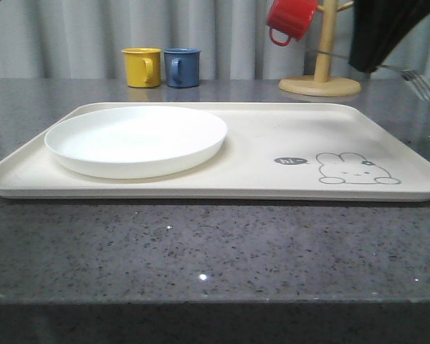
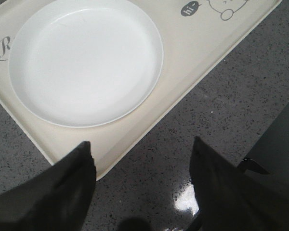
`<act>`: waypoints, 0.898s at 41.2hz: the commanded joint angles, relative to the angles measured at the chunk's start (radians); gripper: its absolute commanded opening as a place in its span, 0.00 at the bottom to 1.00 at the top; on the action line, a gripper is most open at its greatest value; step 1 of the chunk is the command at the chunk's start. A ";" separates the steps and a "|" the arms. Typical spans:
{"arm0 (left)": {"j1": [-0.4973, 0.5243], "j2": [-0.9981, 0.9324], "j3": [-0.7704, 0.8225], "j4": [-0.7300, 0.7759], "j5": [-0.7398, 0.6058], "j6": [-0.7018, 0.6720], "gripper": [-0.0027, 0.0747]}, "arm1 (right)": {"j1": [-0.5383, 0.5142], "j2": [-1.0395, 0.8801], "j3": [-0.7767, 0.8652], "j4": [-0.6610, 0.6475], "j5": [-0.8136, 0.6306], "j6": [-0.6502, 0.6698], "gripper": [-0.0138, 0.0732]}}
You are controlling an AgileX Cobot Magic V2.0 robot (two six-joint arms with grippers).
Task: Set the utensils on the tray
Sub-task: 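Grasp the fork with the right gripper and carry it over the tray, then lower the fork beside the plate, open the right gripper, lift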
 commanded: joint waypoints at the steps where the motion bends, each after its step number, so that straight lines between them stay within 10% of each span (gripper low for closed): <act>1: 0.001 -0.008 -0.026 -0.015 -0.056 -0.012 0.58 | 0.046 -0.005 -0.074 0.002 0.018 0.057 0.19; 18: 0.001 -0.008 -0.026 -0.015 -0.056 -0.012 0.58 | 0.137 0.201 -0.208 -0.020 0.051 0.387 0.19; 37: 0.001 -0.008 -0.026 -0.015 -0.056 -0.012 0.58 | 0.138 0.269 -0.208 -0.011 0.016 0.447 0.19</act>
